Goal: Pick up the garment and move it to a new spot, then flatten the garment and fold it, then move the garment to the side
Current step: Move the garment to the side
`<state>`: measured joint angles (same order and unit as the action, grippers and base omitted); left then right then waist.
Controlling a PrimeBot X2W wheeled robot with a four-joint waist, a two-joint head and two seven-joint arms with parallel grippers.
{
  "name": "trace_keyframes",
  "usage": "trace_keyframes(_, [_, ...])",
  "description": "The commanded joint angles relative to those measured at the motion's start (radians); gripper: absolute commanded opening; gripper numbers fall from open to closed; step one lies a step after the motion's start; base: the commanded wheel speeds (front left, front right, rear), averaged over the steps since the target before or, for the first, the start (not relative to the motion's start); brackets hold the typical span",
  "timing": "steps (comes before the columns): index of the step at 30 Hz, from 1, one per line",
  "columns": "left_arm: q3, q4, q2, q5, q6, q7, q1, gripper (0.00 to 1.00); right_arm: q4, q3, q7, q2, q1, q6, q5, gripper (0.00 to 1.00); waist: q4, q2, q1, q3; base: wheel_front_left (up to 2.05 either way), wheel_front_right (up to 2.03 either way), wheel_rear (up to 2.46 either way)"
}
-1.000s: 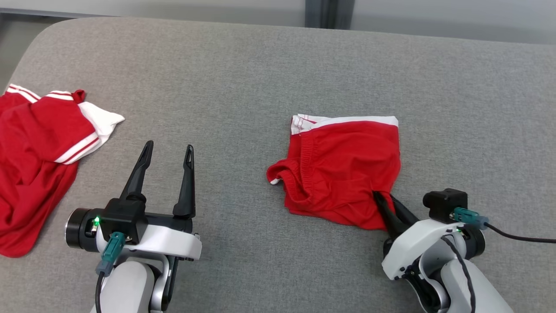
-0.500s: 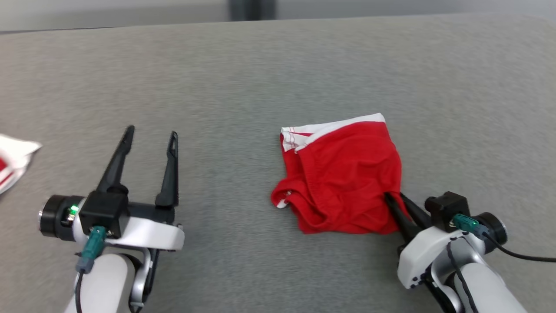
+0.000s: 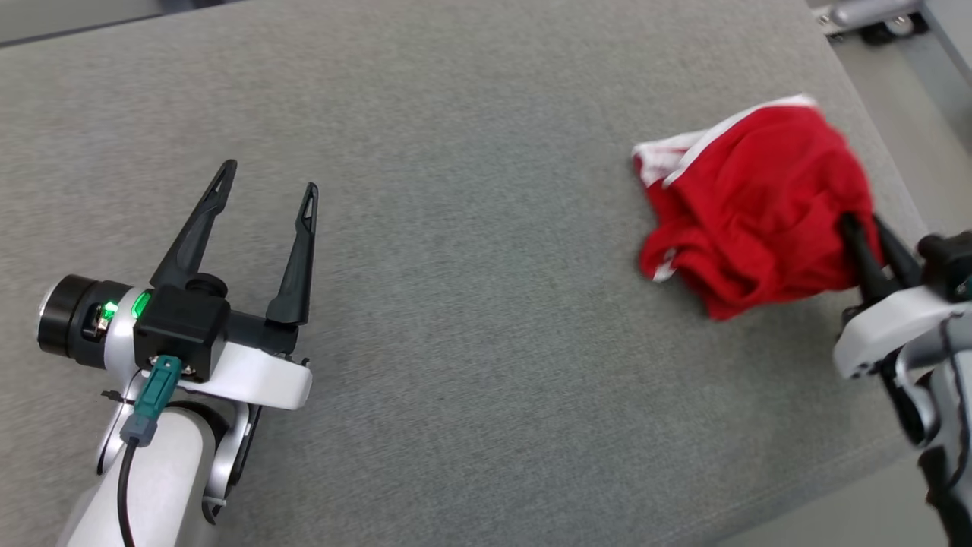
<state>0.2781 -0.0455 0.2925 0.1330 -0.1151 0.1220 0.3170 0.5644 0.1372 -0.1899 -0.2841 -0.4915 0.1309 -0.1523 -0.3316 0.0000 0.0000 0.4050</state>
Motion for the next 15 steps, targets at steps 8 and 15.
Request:
trace_keyframes(8, [0.021,-0.029,0.014,-0.011,0.017,-0.028,0.043,1.00,0.194,-0.053,-0.067,-0.036,-0.161,0.000,0.066,0.00,-0.047,0.0000,0.0000,0.064,0.00,0.00,0.00])
trace_keyframes(15, [0.032,-0.029,0.015,-0.006,0.013,-0.033,0.041,1.00,0.304,-0.080,-0.077,-0.036,-0.226,0.000,0.099,1.00,-0.041,0.0000,0.0000,0.068,0.00,0.00,0.00])
